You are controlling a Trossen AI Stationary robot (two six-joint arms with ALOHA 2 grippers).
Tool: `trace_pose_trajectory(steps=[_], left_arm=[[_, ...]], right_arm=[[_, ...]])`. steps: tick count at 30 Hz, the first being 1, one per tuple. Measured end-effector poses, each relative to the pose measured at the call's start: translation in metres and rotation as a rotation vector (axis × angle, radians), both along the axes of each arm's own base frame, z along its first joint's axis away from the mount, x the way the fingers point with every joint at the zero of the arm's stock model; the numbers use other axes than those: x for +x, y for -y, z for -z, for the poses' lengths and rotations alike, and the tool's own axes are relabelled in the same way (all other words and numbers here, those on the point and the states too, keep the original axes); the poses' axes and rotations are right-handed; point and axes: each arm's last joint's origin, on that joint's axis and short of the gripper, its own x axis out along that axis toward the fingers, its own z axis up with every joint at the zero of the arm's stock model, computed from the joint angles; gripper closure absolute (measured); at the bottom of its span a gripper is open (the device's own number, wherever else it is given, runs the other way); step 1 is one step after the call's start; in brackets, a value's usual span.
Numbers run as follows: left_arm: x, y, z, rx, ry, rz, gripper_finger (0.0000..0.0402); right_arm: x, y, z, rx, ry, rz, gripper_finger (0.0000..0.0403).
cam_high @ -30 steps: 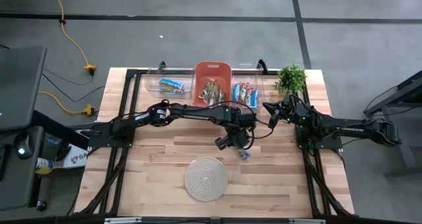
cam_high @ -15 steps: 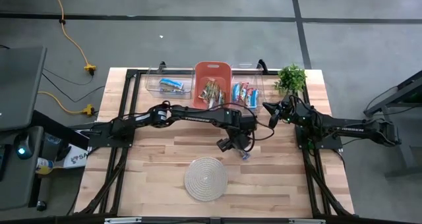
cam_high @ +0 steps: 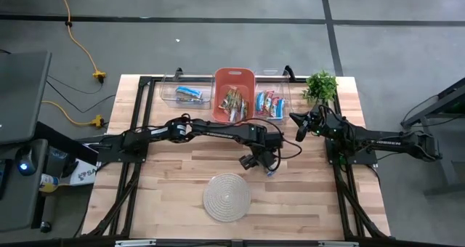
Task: Pick and place Granola Bars by type
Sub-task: Put the blue granola bar into the left transparent bin
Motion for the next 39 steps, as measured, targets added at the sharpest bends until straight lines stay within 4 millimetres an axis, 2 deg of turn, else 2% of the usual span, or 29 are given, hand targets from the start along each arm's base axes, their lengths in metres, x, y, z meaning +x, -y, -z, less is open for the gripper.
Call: trace_pose_trajectory(steps=[5,13,18,33,39], left_arm=[[0.0,0.0,0.0,-0.001,-0.001,0.0,0.0132],[-0.003,0.001,0.002,-0.057,-0.04,0.006,0.0211],[-0.004,0.001,0.003,-0.064,-0.052,-0.008,0.0247],[-0.005,0.001,0.002,-0.081,-0.077,-0.117,0.0307],[-0.004,0.001,-0.01,-0.099,-0.07,-0.167,0.0318]], right_arm=[[0.0,0.0,0.0,0.0,0.0,0.001,0.0402],[0.0,0.0,0.0,0.0,0.0,0.0,0.0402],[0.0,0.0,0.0,0.0,0.0,0.0,0.0402],[0.0,0.0,0.0,0.0,0.0,0.0,0.0402],[0.0,0.0,0.0,0.0,0.0,0.0,0.0402]])
